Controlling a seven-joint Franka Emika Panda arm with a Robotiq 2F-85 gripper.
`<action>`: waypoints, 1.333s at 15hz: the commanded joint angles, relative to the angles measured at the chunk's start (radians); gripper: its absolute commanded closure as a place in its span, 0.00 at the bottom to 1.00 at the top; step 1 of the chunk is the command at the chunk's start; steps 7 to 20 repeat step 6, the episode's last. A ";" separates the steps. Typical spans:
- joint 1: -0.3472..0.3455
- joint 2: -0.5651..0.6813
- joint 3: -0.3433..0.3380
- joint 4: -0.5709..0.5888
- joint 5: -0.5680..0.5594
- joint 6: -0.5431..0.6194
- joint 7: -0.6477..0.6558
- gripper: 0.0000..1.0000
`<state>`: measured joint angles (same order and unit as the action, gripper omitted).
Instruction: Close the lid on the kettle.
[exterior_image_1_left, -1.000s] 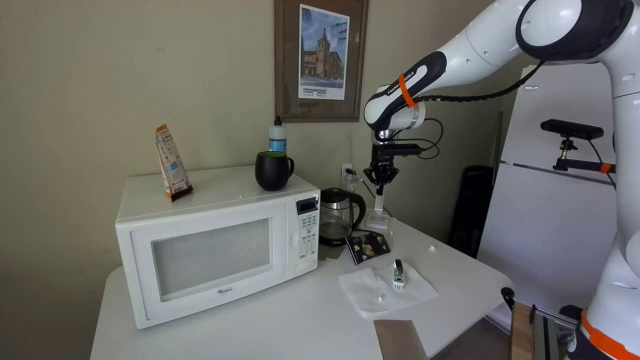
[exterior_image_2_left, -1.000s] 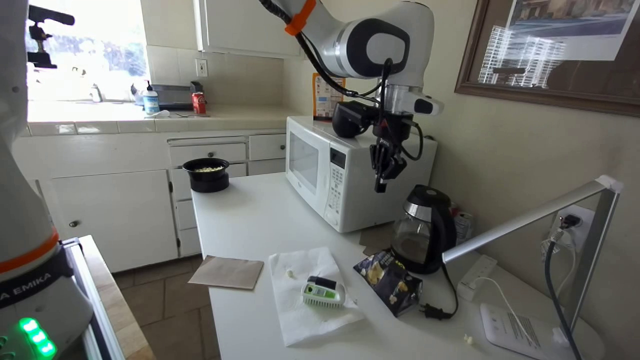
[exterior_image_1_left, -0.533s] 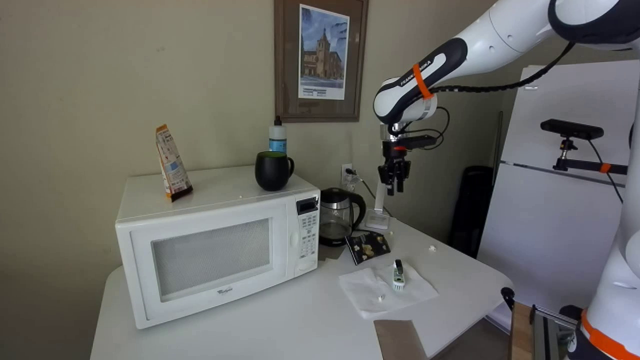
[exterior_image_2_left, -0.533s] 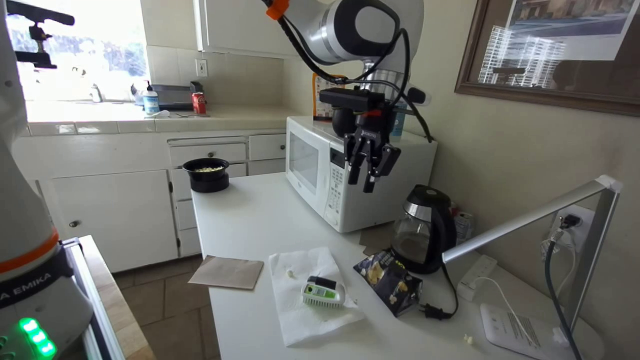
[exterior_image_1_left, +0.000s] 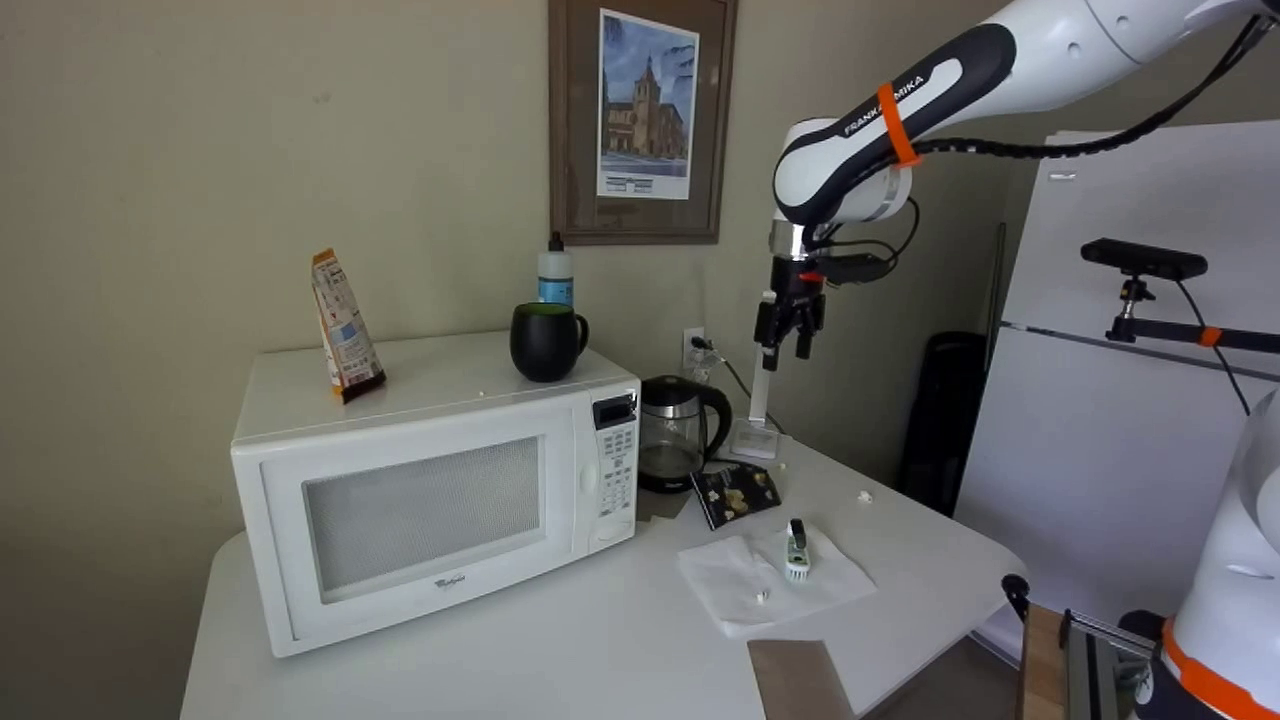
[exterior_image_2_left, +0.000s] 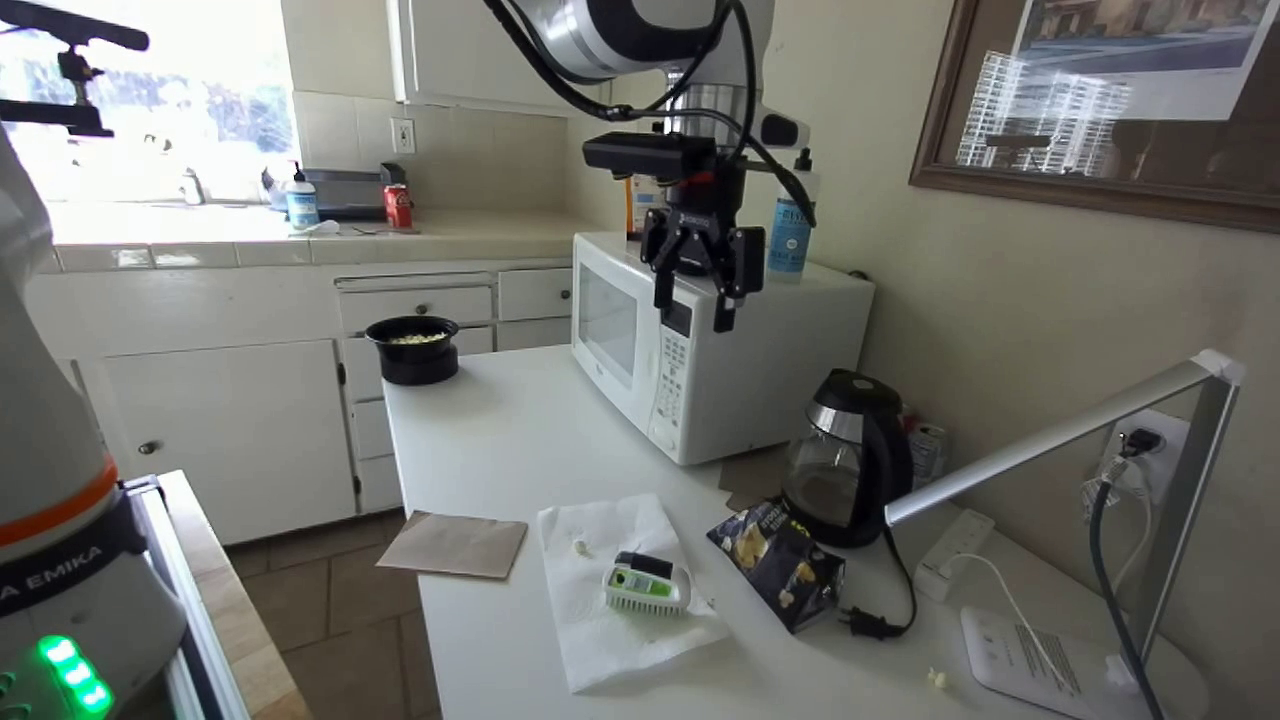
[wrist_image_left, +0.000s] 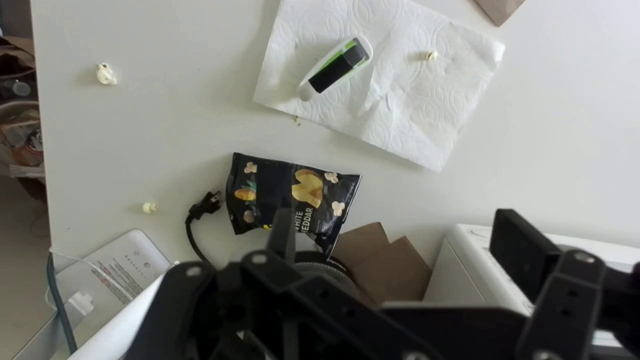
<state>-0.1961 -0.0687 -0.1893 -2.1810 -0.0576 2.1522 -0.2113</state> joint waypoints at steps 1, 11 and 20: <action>0.007 -0.101 0.005 -0.127 -0.008 0.121 0.061 0.00; 0.007 -0.082 -0.001 -0.098 -0.001 0.098 0.038 0.00; 0.007 -0.082 -0.001 -0.098 -0.001 0.098 0.038 0.00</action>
